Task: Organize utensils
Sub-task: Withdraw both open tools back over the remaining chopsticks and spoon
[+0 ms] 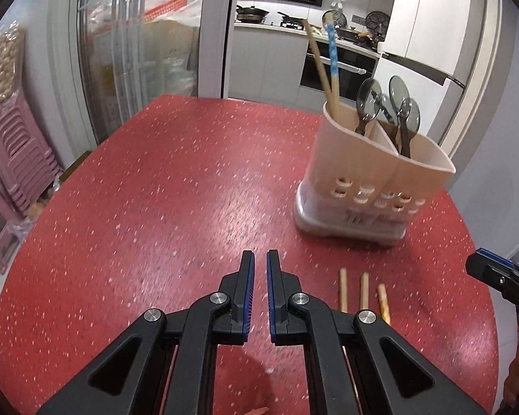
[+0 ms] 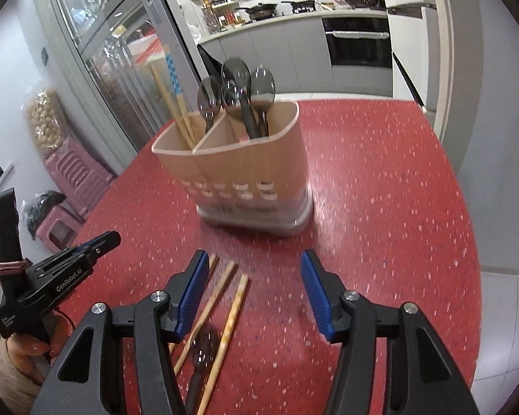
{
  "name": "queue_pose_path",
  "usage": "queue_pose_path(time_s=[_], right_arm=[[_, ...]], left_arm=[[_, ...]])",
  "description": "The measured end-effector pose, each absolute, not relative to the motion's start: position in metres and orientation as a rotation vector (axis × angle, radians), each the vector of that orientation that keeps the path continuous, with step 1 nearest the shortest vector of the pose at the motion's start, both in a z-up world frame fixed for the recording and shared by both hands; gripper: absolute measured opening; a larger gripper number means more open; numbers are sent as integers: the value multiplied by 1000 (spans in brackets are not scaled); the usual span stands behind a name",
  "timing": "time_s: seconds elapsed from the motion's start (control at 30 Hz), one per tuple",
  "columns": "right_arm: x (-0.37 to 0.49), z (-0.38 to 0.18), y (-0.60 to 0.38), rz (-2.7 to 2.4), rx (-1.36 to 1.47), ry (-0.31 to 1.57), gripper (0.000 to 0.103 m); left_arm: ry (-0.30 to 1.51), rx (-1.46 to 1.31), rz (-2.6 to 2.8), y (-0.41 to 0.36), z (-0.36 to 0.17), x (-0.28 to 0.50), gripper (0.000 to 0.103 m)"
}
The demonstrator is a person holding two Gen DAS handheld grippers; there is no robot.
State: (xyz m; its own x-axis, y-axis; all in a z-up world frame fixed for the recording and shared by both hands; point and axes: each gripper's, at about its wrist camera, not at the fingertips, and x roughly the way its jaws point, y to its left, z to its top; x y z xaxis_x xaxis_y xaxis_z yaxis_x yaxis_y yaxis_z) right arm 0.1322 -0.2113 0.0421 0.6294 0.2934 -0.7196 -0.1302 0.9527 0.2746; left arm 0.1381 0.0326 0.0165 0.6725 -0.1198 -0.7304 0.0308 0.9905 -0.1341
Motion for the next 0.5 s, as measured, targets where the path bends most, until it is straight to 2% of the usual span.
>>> queue_pose_path(time_s=[0.03,0.07,0.13,0.23,0.37,0.4,0.43,0.5], right_arm=[[130,40,-211,242,203,864,63],[128,38,-211,242,203,872,65],[124,34,-209,244,201,887,69],[116,29,-206,244,195,907,81],[108,22,-204,231,190,923,83],[105,21,-203,229,190,924,87],[103,19,-202,233,192,928,103],[97,16,-200,244,195,929,103]], left_arm=[[834,-115,-82,34,15,135,96],[835,-116,-71,35,14,133,103],[804,-105,-54,37,14,128,103],[796,-82,-48,37,14,123,103],[812,-60,-35,39,7,115,103],[819,-58,-42,38,5,113,103],[829,-55,-51,38,2,112,103],[851,-54,-55,38,-6,107,103]])
